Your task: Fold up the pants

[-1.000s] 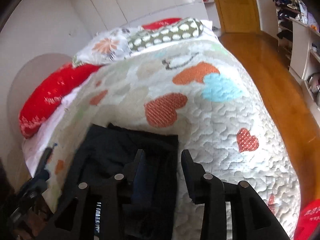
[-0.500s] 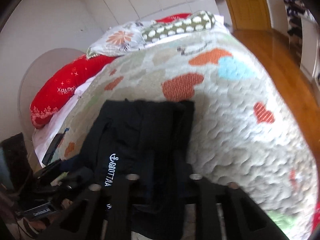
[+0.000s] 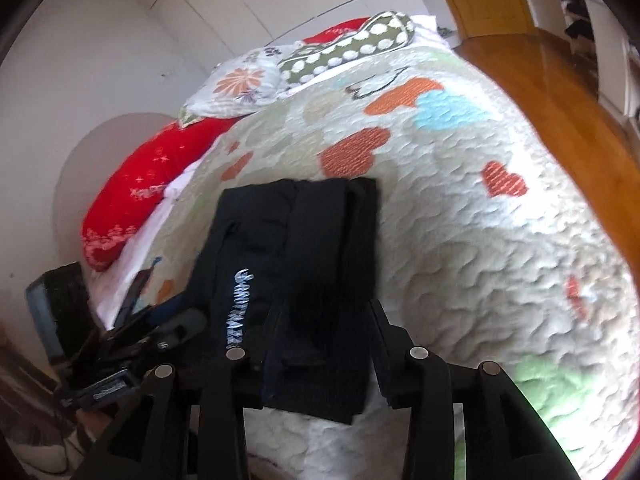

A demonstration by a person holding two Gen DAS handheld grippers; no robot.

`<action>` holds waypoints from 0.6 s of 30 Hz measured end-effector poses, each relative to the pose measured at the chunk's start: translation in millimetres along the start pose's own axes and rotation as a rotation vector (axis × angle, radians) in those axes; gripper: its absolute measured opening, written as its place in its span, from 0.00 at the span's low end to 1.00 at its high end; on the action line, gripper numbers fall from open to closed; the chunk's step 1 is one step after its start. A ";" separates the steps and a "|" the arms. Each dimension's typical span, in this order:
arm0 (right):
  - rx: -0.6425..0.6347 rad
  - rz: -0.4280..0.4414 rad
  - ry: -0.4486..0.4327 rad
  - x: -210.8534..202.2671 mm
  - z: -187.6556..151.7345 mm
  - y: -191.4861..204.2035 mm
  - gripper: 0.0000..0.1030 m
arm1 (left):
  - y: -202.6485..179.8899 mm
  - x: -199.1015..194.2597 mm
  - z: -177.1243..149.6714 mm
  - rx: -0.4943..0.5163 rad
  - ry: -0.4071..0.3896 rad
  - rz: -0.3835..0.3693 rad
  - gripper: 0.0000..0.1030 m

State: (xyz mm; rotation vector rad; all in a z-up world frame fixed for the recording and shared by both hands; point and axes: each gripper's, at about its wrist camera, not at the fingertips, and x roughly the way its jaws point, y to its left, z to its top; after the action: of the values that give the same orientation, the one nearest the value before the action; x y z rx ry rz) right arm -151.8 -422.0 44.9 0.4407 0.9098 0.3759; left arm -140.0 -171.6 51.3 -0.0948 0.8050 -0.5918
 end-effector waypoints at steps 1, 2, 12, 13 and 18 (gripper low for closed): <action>0.004 0.007 0.003 5.1 -1.4 0.0 0.37 | -0.4 0.4 -0.7 -0.001 -0.002 0.001 0.53; 0.005 0.015 0.010 10.7 -2.5 -0.1 0.37 | -0.5 0.9 -0.9 -0.002 -0.001 0.001 0.53; -0.124 -0.013 -0.061 -26.0 -6.1 26.0 0.11 | -18.5 -0.1 0.5 0.067 0.015 -0.008 0.57; -0.129 -0.039 -0.046 -23.9 -7.6 23.7 0.11 | -18.7 6.9 -3.1 0.074 0.036 0.005 0.57; -0.093 -0.126 0.011 2.5 -14.1 9.1 0.15 | -10.1 0.4 0.7 0.064 0.048 -0.004 0.57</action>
State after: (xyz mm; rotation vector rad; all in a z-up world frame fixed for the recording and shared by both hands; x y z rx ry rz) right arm -163.0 -410.2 40.4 0.2946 0.9222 0.3043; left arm -144.0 -180.4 54.6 -0.0238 0.8323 -0.6254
